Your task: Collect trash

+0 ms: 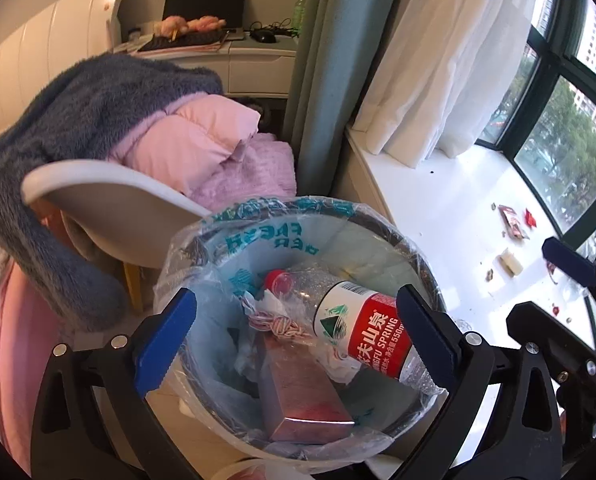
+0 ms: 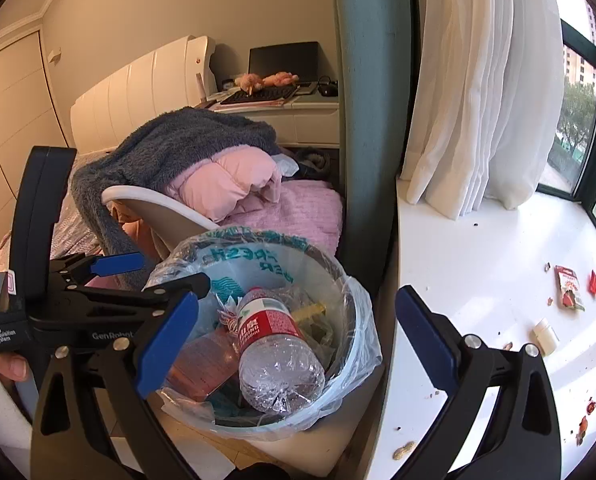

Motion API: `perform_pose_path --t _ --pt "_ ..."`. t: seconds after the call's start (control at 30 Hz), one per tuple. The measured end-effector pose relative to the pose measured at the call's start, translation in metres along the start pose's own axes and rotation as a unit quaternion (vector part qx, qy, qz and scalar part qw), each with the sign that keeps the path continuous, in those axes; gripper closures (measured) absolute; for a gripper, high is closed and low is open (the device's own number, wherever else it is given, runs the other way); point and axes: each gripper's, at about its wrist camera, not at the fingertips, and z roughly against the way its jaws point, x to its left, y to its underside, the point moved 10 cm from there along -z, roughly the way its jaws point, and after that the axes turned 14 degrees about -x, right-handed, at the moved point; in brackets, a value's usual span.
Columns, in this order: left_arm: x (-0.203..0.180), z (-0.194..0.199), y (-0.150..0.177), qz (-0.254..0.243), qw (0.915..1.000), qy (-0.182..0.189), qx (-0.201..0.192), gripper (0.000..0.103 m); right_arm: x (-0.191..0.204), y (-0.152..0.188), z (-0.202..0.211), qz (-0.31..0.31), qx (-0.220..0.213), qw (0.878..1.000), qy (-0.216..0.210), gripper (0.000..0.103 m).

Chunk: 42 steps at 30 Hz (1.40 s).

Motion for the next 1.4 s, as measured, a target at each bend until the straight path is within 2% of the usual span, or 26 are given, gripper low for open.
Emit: perform_pose_path --t 0.13,0.23,0.5,0.63,0.73,0.83,0.97,1.13,1.4 --pt "-0.005 0.0 -0.001 -0.027 0.9996 -0.01 0.003 0.006 -0.004 -0.008 0.006 0.024 -0.027 0.998 0.047 0.007" --pt "-0.01 0.005 -0.005 -0.057 0.9981 -0.019 -0.017 0.006 -0.007 -0.013 0.009 0.033 -0.047 0.996 0.072 0.007" --pt "-0.013 0.012 -0.016 -0.053 0.998 -0.003 -0.035 0.006 -0.029 -0.014 0.014 0.022 -0.05 0.992 0.111 0.007" --pt "-0.02 0.027 -0.028 -0.034 0.9971 0.034 -0.06 0.006 -0.024 -0.016 0.022 0.025 -0.053 0.993 0.106 0.007" --pt "-0.019 0.039 -0.036 -0.041 0.996 0.02 -0.077 0.006 -0.018 -0.019 0.03 0.031 -0.068 0.992 0.105 0.007" --pt "-0.019 0.048 -0.041 -0.028 0.9955 0.032 -0.085 0.006 -0.013 -0.023 0.039 0.023 -0.084 0.991 0.098 0.007" --pt "-0.016 0.062 -0.046 -0.01 0.9951 0.03 -0.094 0.006 -0.003 -0.029 0.05 0.023 -0.104 0.99 0.091 0.007" --pt "-0.02 0.07 -0.048 -0.012 0.9943 0.04 -0.097 0.006 0.003 -0.035 0.063 0.024 -0.128 0.987 0.094 0.007" --pt "-0.028 0.06 -0.046 -0.035 0.995 0.022 -0.091 0.006 -0.008 -0.036 0.062 0.019 -0.117 0.987 0.104 0.007"
